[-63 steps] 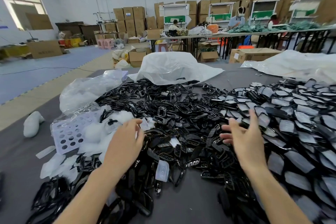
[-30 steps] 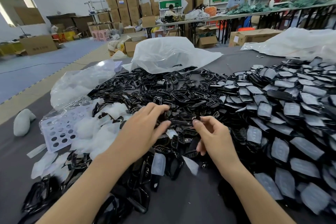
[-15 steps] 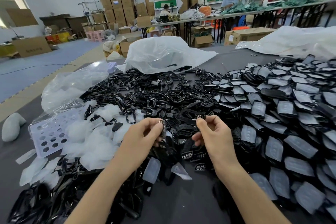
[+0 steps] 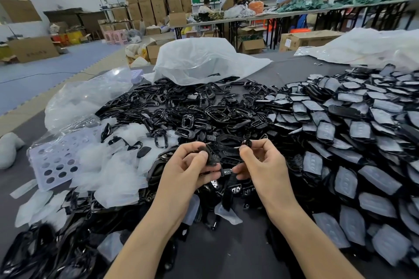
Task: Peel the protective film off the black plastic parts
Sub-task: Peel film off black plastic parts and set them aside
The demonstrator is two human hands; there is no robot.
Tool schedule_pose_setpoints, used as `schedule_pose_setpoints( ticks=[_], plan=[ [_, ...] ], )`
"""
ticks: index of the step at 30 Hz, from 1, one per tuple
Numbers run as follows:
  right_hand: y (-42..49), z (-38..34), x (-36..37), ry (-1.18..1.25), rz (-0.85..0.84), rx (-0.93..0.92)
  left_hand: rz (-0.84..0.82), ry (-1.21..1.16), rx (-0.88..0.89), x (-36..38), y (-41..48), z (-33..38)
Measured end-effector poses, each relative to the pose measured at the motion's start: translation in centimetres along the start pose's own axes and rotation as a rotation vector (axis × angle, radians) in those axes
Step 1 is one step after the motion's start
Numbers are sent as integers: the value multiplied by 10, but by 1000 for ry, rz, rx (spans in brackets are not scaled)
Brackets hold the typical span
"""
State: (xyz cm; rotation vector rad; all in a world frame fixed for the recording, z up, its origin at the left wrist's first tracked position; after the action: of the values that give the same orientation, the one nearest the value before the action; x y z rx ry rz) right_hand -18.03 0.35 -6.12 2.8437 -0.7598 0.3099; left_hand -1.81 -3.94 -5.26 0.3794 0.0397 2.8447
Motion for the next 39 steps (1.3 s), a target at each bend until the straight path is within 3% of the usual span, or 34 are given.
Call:
schedule_pose_setpoints(
  ticks=[2, 7, 13, 21, 23, 27, 34, 39],
  plan=[
    [-1, 1, 0, -13, -7, -3, -9, 62, 32, -1, -1, 0],
    [-2, 4, 2, -90, -82, -12, 61, 526, 286, -3, -4, 8],
    [-9, 3, 15, -75, -305, -7, 55, 415, 250, -4, -4, 8],
    [-8, -2, 13, -21, -370, 20, -117, 265, 88, -2, -4, 5],
    [-9, -2, 14, -13, -377, 24, -139, 356, 116, -3, -6, 7],
    [-10, -2, 15, -40, -374, 19, 13, 664, 323, -3, -9, 14],
    [-9, -5, 16, -145, -363, -54, 41, 633, 335, -1, -13, 14],
    [-1, -4, 4, -185, -176, -104, 38, 1068, 489, -11, -20, 27]
  ],
)
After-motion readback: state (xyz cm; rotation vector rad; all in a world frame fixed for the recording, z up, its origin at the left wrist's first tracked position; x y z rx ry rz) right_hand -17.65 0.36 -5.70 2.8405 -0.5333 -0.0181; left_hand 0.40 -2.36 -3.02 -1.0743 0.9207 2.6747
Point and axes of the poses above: each hand's wrist, its own y-axis towards the middle knuckle, its own x-axis out of the palm, z = x × y, the point moved 4 cm from there along y, towards the middle knuckle, and after that the axes turned 2 degrees about y, right-handed, at the moved point
